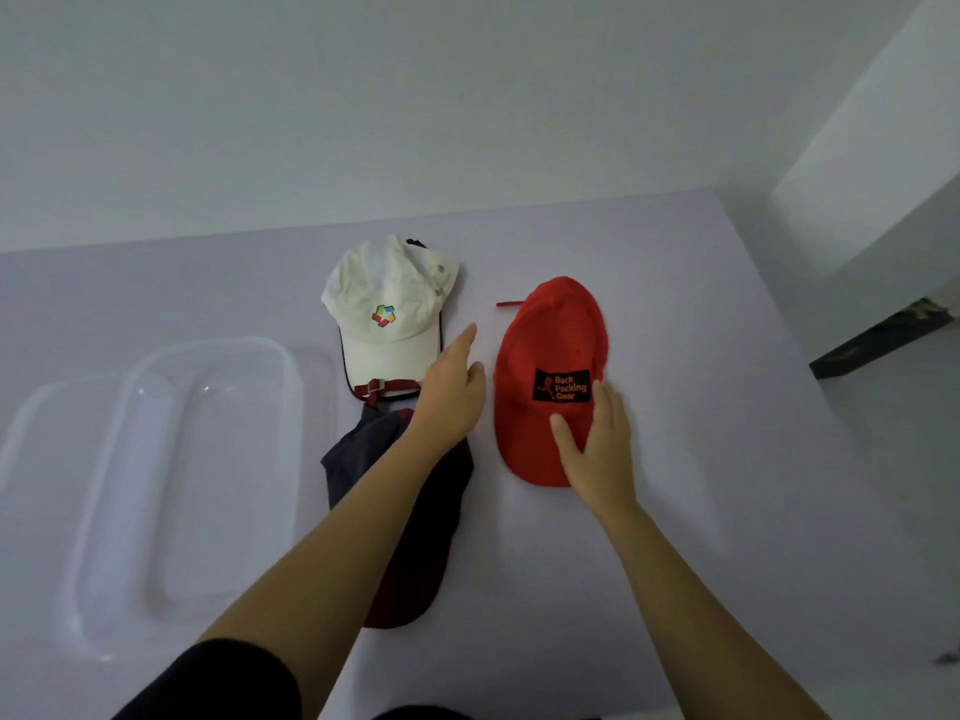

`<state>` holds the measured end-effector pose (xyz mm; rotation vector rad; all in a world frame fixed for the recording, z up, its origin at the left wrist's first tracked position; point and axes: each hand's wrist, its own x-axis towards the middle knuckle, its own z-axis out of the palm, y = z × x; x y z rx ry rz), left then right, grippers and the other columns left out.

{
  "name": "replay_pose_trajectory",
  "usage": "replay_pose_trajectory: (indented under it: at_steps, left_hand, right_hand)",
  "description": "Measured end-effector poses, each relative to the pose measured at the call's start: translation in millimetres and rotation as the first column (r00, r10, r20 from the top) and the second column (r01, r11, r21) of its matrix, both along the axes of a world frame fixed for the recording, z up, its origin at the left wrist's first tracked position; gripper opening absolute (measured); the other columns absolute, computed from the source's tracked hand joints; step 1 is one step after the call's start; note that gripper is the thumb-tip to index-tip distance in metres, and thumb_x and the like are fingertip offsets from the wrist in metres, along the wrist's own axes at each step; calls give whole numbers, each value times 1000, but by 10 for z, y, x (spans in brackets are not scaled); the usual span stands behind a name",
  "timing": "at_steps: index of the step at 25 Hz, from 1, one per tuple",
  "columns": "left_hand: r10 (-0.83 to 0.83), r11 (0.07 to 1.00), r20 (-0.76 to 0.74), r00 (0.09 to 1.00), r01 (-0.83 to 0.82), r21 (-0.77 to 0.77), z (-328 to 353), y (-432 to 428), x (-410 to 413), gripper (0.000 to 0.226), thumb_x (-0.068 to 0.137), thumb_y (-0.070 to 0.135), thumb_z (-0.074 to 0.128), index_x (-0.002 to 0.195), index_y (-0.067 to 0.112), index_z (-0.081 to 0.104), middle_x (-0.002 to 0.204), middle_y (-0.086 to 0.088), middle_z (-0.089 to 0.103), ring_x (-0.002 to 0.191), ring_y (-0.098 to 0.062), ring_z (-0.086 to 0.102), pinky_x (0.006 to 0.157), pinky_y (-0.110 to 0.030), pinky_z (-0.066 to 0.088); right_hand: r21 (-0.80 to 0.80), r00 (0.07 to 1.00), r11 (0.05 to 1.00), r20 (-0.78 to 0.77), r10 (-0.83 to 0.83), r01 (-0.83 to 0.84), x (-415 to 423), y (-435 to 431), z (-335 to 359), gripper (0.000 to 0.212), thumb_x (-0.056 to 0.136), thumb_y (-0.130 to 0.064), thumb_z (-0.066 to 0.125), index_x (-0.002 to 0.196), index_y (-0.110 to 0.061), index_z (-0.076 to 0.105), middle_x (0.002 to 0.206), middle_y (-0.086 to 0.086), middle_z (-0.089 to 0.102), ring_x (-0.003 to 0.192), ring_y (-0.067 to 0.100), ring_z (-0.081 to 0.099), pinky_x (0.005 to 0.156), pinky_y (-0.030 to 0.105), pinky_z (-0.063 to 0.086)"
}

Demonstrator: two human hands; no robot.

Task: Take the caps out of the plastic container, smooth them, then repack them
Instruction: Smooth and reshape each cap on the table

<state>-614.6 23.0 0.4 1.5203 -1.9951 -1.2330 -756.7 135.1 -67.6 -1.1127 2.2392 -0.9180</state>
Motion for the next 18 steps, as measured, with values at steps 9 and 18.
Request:
replay_pose_trajectory:
  at_steps: [9, 18]
  left_hand:
    - [19, 961, 208, 978, -75, 266, 21, 244, 1283, 49, 93, 22, 50, 140, 14, 37, 140, -10, 46, 120, -25, 48, 100, -36, 39]
    - [-153, 885, -45, 987, 158, 438, 126, 455, 1549, 34, 93, 39, 52, 105, 7, 56, 103, -14, 65, 93, -26, 63, 86, -39, 52]
  right_hand:
    - [179, 852, 872, 373, 369, -456, 1090, 8, 264, 45, 92, -38, 52, 130, -14, 48, 126, -1, 50, 115, 15, 51, 101, 34, 44]
    - [-84, 741, 913, 556, 376, -400, 1062, 263, 342, 11, 93, -31, 53, 93, -20, 55, 95, 6, 65, 89, 19, 63, 80, 33, 53]
